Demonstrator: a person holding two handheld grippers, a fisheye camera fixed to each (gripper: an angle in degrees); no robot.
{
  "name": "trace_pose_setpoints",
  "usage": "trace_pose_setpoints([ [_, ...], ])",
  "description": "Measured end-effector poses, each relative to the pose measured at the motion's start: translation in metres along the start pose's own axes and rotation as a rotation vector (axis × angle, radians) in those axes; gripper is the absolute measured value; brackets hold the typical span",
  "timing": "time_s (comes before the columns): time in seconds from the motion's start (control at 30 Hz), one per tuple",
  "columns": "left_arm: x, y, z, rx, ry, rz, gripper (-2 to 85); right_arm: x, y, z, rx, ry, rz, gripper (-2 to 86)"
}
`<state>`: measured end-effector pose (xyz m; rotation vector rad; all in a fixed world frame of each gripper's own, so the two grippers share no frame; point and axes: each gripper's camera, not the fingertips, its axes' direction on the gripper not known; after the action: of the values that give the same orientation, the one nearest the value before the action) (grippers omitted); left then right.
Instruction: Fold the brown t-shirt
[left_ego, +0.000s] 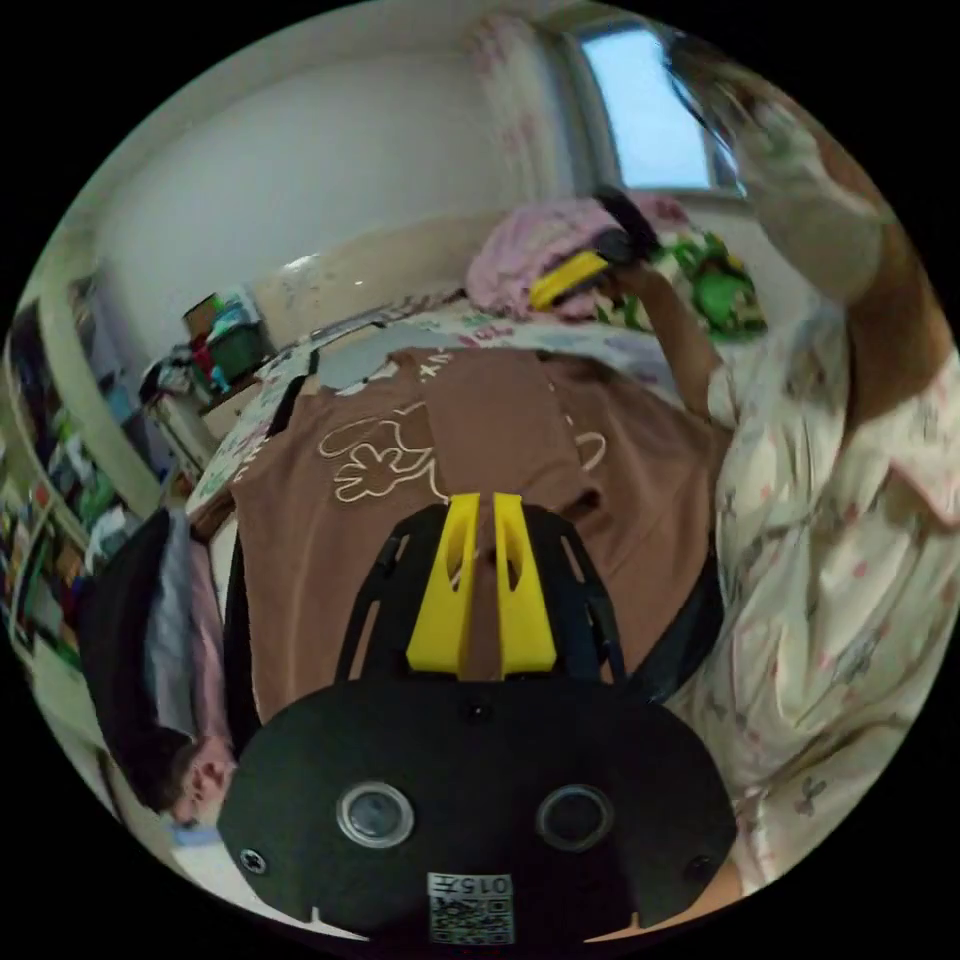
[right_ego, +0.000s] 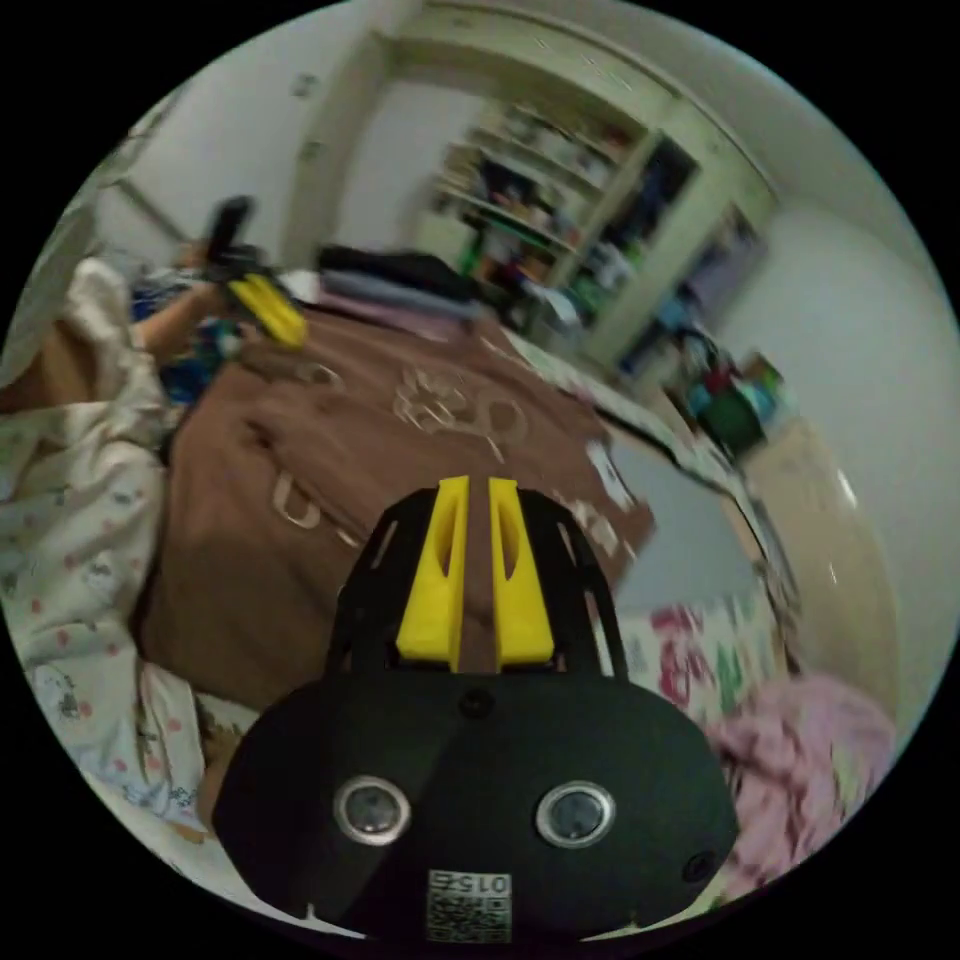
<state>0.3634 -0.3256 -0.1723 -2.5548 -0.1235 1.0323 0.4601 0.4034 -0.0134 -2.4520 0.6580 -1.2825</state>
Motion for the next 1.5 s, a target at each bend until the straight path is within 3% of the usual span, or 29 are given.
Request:
trace_pose_setpoints([
  [0.13,-0.018,-0.029,0.028,-0.017,0.056,-0.086,0.9,-0.028,-0.061,0.057,-0.014,-0.292,-0.133,3.2],
  [0.3,-0.032,-0.065,0.127,-0.321,0.156,-0.086,1.1,-0.040,-0.079,0.123,-0.135,-0.502,-0.254,3.5],
  [0.43,-0.078,-0.094,0.107,-0.203,0.163,-0.164,2.1,-0.027,-0.084,0.152,-0.191,-0.536,-0.254,2.6],
  [0.6,-0.246,-0.137,0.078,0.044,-0.033,-0.624,8.2,0.001,-0.088,0.169,-0.194,-0.575,-0.211,0.6],
  [0.7,-0.340,-0.148,0.119,-0.042,-0.151,-0.928,15.4,0.017,-0.090,0.174,-0.185,-0.608,-0.195,0.0],
  [0.77,-0.383,-0.146,0.155,-0.095,-0.139,-1.085,16.8,0.028,-0.092,0.177,-0.178,-0.626,-0.187,-0.2],
  [0.87,-0.420,-0.139,0.205,-0.089,-0.138,-1.293,15.9,0.036,-0.096,0.178,-0.170,-0.636,-0.186,-0.3],
  [0.97,-0.426,-0.142,0.235,0.053,-0.156,-1.417,13.3,0.041,-0.099,0.178,-0.164,-0.635,-0.192,-0.3],
  [1.07,-0.413,-0.151,0.244,0.152,-0.279,-1.523,3.8,0.044,-0.102,0.177,-0.156,-0.637,-0.195,-0.3],
  [1.13,-0.395,-0.172,0.239,0.276,-0.321,-1.472,1.3,0.046,-0.104,0.177,-0.152,-0.646,-0.192,-0.3],
  [1.23,-0.343,-0.263,0.234,0.287,-0.586,-1.124,0.2,0.050,-0.108,0.178,-0.149,-0.675,-0.175,-0.2],
  [1.3,-0.230,-0.369,0.252,0.244,-0.817,-0.401,0.0,0.050,-0.110,0.177,-0.151,-0.686,-0.167,-0.2],
  [1.33,-0.186,-0.385,0.264,0.226,-0.853,-0.172,0.0,0.049,-0.112,0.175,-0.151,-0.685,-0.167,-0.1],
  [1.4,-0.022,-0.361,0.309,0.127,-0.703,0.732,0.2,0.045,-0.114,0.172,-0.151,-0.675,-0.174,0.1],
  [1.47,0.022,-0.334,0.322,0.030,-0.574,0.900,0.3,0.038,-0.118,0.165,-0.153,-0.658,-0.182,0.5],
  [1.5,0.026,-0.330,0.326,-0.024,-0.546,0.874,0.4,0.037,-0.118,0.163,-0.154,-0.653,-0.182,0.8],
])
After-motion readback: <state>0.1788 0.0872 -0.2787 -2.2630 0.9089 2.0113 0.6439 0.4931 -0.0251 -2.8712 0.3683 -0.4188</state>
